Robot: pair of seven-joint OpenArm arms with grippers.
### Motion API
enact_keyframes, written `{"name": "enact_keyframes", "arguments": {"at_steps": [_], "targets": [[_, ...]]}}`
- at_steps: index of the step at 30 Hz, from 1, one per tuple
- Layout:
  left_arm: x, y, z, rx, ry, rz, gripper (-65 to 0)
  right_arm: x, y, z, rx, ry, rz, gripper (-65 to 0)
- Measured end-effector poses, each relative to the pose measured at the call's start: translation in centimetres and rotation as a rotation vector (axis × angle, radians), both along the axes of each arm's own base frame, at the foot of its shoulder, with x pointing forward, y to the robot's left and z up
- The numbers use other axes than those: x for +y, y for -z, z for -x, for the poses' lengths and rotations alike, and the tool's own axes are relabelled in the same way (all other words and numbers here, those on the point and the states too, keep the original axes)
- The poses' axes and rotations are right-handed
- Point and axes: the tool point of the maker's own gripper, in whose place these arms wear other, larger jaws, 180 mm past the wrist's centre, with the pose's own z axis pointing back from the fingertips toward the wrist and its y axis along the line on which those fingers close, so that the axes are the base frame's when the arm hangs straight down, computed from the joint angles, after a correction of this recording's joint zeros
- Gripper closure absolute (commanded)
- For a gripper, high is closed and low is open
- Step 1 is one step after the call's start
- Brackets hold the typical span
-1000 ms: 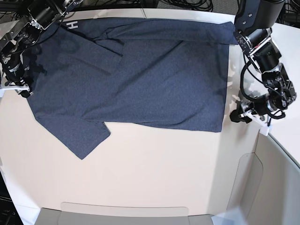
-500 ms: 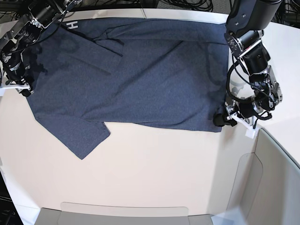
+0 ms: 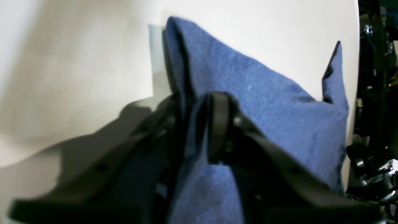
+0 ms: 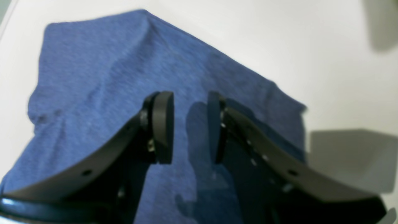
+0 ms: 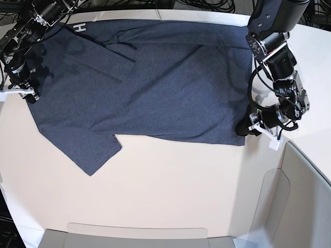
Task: Layout the t-shirt on the table in an organized manner, then fold the t-shirt properly
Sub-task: 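Grasp both hem corners with the left and right grippers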
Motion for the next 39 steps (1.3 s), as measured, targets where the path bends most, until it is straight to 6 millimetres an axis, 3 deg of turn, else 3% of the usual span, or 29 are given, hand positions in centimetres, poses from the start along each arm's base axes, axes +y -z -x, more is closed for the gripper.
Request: {"name": "enact_keyframes", "arguments": {"at_steps": [3,11,20,27,32,35,39], "targets": [[-0.1,0.2,0.1,0.007,0.004,-0.003,-0.2,0.0,0.1,0.2,0.005,0.001,0.002,-18.6],[-0.1,0.3,0.2,0.01,0.006,-0.003,0.0,-0.1,0.4,0.6,0.019,-0.001,0.005,-18.8],[-0.2,0.3,0.3,0.012,0.007,-0.002,0.0,-5.3,-4.1,-1.1,-0.022,0.005,0.13,-19.0],[-0.2,0.5,0.5,0.007,0.0,0.006,0.0,-8.1,-2.1,-3.2,0.012,0.043,0.011,-21.8],[-0.2,0.6,0.6,0.01,-0.001,0.007,0.0,-5.6,-0.4,-7.4,0.04,-0.083,-0.111,-31.2],[-0.2,0.6,0.7,0.011,0.001,0.007,0.0,-3.9,-0.2,-9.6,0.037,-0.135,-0.16,-32.0],[-0.2,0.6,0.6,0.01,0.001,0.006,0.0,-2.7,0.5,-11.0,0.027,-0.141,-0.226,-32.0]]}}
